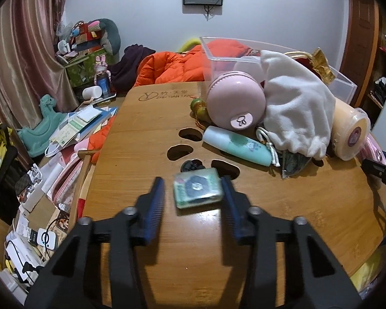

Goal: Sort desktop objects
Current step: 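Grasp the small green square box with the left tool while the right tool grasps the bagged pink rope, then lift the green box and pink rope bag and carry both over the bin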

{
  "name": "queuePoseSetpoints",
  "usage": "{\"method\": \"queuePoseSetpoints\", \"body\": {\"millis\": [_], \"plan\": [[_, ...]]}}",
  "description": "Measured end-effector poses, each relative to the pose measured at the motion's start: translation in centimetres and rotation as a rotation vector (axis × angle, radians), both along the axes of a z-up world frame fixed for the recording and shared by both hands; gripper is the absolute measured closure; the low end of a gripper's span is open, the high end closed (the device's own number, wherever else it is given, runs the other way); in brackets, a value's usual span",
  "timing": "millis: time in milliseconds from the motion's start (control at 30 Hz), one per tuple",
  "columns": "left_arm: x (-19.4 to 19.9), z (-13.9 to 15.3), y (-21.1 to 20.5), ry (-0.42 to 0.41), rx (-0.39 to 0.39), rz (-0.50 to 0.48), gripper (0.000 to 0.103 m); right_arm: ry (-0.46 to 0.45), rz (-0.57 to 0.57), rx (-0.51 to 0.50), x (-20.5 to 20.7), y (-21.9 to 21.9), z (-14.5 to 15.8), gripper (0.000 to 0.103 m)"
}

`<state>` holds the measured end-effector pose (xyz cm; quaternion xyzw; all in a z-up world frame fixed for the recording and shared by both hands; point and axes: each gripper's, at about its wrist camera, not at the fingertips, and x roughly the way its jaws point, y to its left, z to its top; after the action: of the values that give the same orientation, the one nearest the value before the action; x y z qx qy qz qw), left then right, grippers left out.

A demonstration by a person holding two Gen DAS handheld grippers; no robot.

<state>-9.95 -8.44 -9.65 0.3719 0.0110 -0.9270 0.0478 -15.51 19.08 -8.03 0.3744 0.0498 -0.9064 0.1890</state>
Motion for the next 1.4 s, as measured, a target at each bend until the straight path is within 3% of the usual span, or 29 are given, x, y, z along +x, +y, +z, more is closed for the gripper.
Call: {"method": "queuePoseSetpoints", "body": {"millis": [367, 600, 1033, 1400], "plan": [[0.8, 0.3, 0.5, 0.013, -0.014, 0.005, 0.07, -0.041, -0.035, -0.117, 0.8, 2.6, 0.8, 0.048], [1.4, 2.2, 1.2, 0.067, -0.019, -0.005, 0.07, -0.019, -0.041, -0.185, 1.7, 3.9, 2.3, 0.048], [1.8, 5.3, 1.9, 0.15, 0.001, -0.036, 0.07, 0.076, 0.0, -0.176, 3.3, 3.3, 6.0, 0.048], [1.3, 7.8, 1.1, 0.217, 0.045, -0.042, 0.07, 0.133, 0.046, -0.174, 2.0, 2.2, 8.6, 0.048]]}}
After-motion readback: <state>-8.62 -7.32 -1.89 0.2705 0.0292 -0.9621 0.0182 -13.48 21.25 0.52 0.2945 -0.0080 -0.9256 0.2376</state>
